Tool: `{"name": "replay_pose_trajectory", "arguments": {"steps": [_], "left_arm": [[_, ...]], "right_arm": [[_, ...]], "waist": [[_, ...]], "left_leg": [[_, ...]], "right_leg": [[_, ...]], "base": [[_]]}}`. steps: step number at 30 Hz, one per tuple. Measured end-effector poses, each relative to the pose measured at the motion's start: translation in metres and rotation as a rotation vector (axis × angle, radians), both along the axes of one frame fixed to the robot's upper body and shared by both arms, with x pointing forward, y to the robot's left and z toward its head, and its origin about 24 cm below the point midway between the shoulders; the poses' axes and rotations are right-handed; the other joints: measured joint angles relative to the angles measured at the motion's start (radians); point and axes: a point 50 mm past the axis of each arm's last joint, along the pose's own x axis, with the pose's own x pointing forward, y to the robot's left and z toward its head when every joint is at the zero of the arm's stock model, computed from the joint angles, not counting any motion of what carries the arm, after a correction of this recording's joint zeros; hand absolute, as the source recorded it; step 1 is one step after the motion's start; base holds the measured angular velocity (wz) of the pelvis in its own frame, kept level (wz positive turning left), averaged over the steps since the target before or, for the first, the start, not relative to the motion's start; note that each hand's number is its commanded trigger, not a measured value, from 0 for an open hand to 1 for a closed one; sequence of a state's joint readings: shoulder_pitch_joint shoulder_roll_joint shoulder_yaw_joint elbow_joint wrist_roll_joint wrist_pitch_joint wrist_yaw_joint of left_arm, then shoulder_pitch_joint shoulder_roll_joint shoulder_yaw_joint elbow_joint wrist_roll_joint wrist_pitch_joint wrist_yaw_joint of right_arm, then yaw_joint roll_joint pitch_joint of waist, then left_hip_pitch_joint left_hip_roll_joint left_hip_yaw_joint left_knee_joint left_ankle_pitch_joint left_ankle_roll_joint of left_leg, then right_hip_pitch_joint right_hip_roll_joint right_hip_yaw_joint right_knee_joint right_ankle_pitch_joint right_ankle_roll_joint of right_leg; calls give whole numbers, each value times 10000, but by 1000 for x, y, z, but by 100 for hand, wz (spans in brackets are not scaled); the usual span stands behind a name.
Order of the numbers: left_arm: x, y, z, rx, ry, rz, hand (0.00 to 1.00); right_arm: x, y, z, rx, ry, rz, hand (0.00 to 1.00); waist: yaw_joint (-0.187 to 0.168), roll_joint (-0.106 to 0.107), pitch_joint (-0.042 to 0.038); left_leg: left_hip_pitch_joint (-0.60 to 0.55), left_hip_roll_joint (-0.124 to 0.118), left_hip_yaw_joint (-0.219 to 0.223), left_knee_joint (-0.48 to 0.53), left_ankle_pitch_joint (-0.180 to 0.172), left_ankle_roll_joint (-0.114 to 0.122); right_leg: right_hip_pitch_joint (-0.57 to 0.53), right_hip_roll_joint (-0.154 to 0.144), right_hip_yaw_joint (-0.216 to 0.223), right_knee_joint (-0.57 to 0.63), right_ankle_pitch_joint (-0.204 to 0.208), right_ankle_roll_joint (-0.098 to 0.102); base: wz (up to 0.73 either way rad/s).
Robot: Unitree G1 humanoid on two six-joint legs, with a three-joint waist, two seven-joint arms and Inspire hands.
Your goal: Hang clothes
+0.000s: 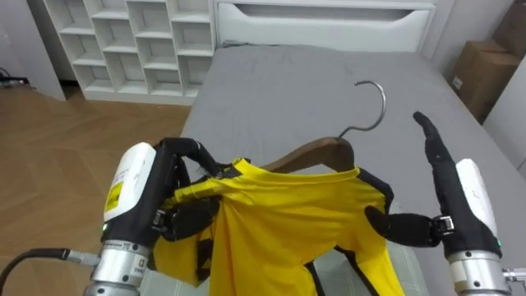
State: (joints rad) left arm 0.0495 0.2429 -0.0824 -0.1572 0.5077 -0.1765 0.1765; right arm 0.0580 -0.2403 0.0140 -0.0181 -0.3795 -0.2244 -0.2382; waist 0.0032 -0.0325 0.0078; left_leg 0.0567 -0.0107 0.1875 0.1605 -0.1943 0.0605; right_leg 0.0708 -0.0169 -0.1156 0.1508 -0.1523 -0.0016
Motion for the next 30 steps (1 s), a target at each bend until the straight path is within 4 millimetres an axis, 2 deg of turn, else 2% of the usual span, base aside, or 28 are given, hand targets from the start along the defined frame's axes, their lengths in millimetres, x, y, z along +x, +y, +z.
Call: {"name": "replay_pose_trajectory", "arguments": {"steps": [4, 12, 25, 30], "left_arm": [[0, -1, -1, 82, 89, -120, 100], [-1, -5, -1, 147, 5, -422, 100], [-2, -9, -8, 153, 174, -749, 100], [-2, -9, -8, 149, 189, -764, 100]], "right_arm": [[0, 11, 6, 521, 73, 912, 0], [10, 16, 18, 29, 118, 1928, 0], [14, 27, 19, 1151, 508, 3144, 0], [14, 29, 13, 1005, 910, 3382, 0]], "waist": [[19, -20, -6], [32, 45, -18], [95, 106, -3], [81, 31, 94]], "left_leg": [[-40, -1, -26, -9, -2, 2], [-40, 3, -85, -2, -1, 1], [93, -7, -193, 14, -1, 1], [100, -7, -276, 31, 0, 2]], "right_leg": [[-8, -17, -146, 2, 1, 2], [12, -7, -215, 2, 1, 1], [187, -17, -256, -12, 1, 2], [239, -19, -358, -14, 1, 2]], "base": [[4], [1], [2], [4]]}}
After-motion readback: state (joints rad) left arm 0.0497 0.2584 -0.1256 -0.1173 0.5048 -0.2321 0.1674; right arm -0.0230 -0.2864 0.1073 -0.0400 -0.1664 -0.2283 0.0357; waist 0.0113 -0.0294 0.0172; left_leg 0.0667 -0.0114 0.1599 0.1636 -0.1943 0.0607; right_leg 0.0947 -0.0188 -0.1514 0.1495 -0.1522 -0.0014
